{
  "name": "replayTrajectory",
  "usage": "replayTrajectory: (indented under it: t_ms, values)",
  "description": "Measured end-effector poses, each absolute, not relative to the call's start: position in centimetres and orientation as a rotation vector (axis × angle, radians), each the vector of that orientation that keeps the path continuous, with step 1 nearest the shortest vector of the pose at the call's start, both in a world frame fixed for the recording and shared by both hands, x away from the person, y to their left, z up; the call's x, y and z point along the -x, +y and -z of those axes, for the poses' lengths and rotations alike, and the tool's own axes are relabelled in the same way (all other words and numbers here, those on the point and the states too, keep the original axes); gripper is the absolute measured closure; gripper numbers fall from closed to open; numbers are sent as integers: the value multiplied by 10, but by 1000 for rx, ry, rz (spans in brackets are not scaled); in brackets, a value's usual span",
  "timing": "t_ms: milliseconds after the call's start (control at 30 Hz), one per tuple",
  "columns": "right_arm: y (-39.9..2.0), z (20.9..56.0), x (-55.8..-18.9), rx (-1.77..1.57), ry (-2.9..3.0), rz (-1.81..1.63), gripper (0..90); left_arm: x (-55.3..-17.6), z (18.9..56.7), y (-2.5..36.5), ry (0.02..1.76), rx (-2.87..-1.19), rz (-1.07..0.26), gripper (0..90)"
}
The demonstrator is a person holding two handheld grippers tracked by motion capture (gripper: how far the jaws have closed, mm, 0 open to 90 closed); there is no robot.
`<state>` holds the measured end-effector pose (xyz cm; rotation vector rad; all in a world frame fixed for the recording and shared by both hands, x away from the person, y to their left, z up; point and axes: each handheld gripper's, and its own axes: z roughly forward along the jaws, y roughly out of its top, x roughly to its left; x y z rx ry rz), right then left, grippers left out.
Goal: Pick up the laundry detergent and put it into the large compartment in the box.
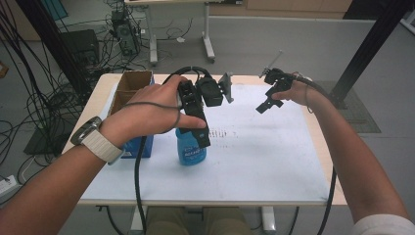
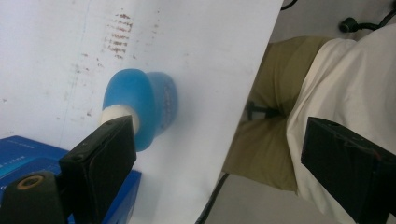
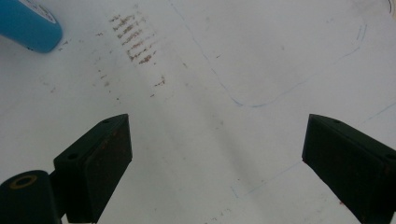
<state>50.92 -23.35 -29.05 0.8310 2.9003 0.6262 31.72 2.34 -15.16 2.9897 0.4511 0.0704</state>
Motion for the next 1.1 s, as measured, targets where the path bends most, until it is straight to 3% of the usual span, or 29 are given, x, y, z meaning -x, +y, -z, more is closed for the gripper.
replayTrajectory:
  t_ms: [1100]
  values:
    - [-231,285,-507,-814,2900,-630,84,-324,149,26,450,-2970,-127,65]
